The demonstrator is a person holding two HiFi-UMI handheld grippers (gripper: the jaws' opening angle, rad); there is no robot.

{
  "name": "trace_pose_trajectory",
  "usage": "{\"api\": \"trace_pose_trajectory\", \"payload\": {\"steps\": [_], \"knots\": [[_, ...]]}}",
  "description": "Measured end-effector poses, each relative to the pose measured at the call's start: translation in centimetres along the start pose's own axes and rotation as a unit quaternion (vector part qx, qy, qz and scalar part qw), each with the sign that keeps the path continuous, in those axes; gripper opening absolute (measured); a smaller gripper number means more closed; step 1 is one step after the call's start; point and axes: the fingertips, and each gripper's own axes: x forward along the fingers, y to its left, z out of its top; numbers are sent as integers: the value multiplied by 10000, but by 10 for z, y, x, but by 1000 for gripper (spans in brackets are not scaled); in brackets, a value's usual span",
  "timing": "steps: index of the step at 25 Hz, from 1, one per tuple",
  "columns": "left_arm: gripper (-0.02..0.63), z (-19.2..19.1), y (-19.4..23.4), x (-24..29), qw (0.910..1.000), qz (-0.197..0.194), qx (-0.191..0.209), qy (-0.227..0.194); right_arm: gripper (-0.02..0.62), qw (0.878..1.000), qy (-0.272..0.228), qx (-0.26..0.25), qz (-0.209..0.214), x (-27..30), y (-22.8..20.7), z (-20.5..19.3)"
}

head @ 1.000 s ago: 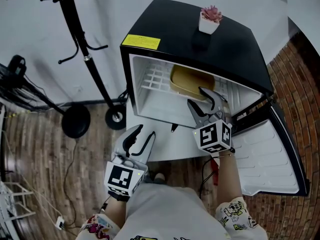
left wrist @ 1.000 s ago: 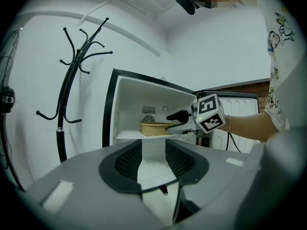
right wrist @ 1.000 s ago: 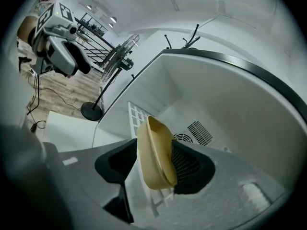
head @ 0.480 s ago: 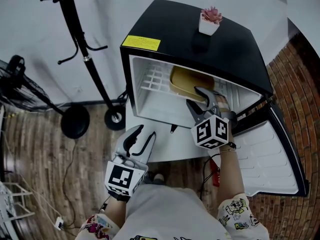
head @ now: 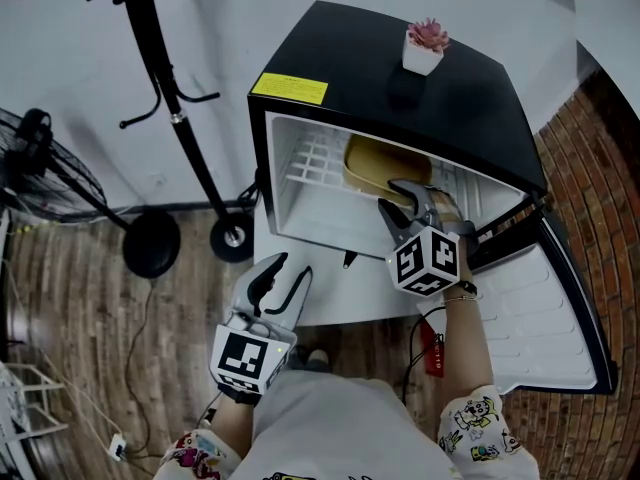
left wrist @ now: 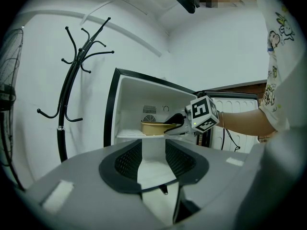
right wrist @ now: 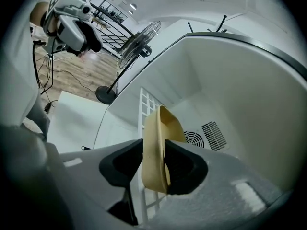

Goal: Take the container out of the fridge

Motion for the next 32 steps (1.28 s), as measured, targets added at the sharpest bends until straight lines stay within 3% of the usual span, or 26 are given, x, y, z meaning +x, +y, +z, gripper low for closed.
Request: {"api": "trace_pose_trajectory", "payload": {"steps": [18, 32], "knots": [[149, 1, 4, -6, 10000, 28, 8, -49, 21, 9998, 84, -147, 60, -1, -1, 1], [149, 5, 7, -17, 9999, 110, 23, -115, 18, 9999, 51, -160, 39, -15, 1, 9]]}}
